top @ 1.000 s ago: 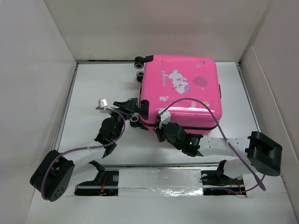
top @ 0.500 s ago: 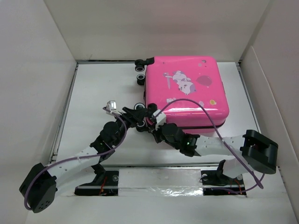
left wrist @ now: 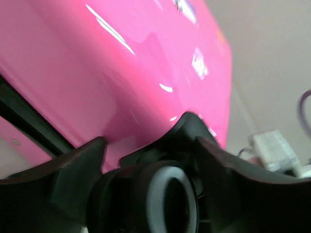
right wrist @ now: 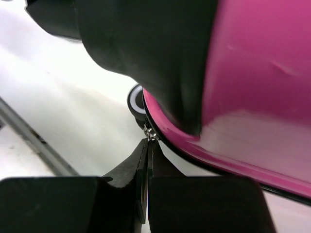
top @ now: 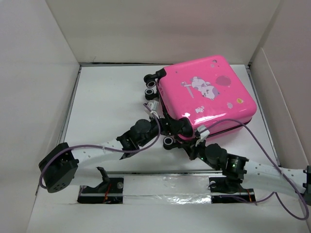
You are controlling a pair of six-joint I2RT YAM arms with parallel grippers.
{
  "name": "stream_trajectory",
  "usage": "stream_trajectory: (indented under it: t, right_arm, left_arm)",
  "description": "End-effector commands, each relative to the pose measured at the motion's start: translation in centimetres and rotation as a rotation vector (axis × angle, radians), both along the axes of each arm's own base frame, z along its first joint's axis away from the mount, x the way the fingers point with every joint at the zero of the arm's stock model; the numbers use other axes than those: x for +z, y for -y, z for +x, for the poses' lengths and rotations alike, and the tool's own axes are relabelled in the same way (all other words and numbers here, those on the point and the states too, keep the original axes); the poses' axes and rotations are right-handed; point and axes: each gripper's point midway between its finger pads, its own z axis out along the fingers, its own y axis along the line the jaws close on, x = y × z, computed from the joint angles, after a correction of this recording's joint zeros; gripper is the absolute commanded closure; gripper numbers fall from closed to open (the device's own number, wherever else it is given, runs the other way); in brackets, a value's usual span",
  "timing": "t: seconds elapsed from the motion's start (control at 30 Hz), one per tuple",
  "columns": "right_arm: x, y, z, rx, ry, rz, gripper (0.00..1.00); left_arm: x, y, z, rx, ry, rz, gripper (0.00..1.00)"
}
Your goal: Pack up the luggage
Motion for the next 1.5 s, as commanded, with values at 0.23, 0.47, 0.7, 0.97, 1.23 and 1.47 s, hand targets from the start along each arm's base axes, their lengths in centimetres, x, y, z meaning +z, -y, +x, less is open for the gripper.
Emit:
stream_trajectory:
  t: [0.23,0.47,0.7,0.97,1.23,1.47]
  right_arm:
    - [5.0,-0.3,-1.5,0.058,0.037,0.211,1.00]
    - [4.0,-0.4,-1.5,0.060,0.031,0.175,1.00]
    - [4.4,0.5,-1.7,0.064,0.070,0.195,1.00]
    - [4.7,1.3,-1.8,0.068,0.093,0.177,1.00]
    - [5.0,2.0,-1.8,0.059,0.106,0.173,1.00]
    - [4.5,1.5,-1.8,0.067,0.093,0.149,1.00]
  left_arm:
    - [3.1,-8.8,3.7,0.199,0.027,0.285,0.07]
    - [7.6,-18.2,11.7,0.449,0.090,0.333,0.14]
    - [7.2,-15.4,18.1,0.192,0.337,0.608,0.12]
    - [5.6,-11.8,21.3,-0.058,0.280,0.887,0.01]
    - [-1.2,-12.4,21.4,-0.127,0.189,0.985,0.01]
    - [-2.7,-11.6,22.6,-0.152,0.196,0.990,0.01]
